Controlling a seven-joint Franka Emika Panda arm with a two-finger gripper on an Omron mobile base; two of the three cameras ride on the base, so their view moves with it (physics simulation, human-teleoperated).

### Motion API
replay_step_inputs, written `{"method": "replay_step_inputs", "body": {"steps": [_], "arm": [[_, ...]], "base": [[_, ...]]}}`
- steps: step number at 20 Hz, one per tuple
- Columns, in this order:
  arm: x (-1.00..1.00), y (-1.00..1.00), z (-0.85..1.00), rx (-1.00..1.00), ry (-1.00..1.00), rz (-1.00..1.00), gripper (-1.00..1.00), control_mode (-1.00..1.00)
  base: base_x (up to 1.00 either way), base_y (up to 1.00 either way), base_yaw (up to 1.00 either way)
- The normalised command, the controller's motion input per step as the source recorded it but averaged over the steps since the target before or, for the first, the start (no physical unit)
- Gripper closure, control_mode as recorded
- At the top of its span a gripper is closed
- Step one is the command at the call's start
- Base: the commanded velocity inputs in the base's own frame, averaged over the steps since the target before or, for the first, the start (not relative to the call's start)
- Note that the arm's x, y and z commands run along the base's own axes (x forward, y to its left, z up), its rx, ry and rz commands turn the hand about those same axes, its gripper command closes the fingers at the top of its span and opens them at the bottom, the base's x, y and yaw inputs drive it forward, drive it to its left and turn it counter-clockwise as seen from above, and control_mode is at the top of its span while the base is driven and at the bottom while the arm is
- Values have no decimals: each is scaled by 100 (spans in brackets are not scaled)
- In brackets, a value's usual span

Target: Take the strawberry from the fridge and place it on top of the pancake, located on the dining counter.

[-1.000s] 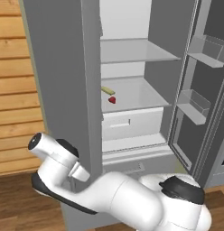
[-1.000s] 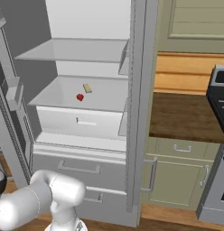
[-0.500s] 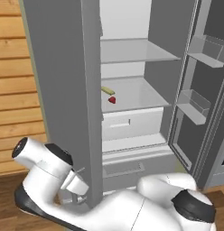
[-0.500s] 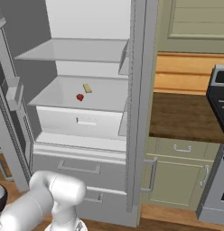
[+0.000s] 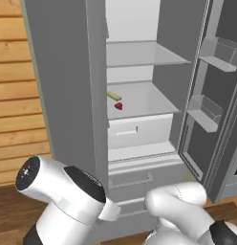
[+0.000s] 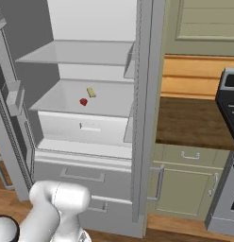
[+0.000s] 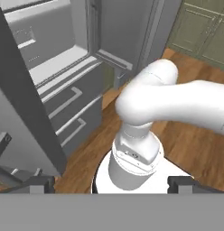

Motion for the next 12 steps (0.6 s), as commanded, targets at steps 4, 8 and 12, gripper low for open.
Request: {"method": "replay_step_inputs", "body": {"steps": [4, 8, 12], "arm": [[-9, -80, 53, 42, 0, 3, -100, -100], [7, -91, 40, 61, 1, 1, -100, -100], [31, -66, 18, 67, -2, 6, -100, -100]], "base": [[0, 0, 0], [0, 0, 0], [0, 0, 0]]}}
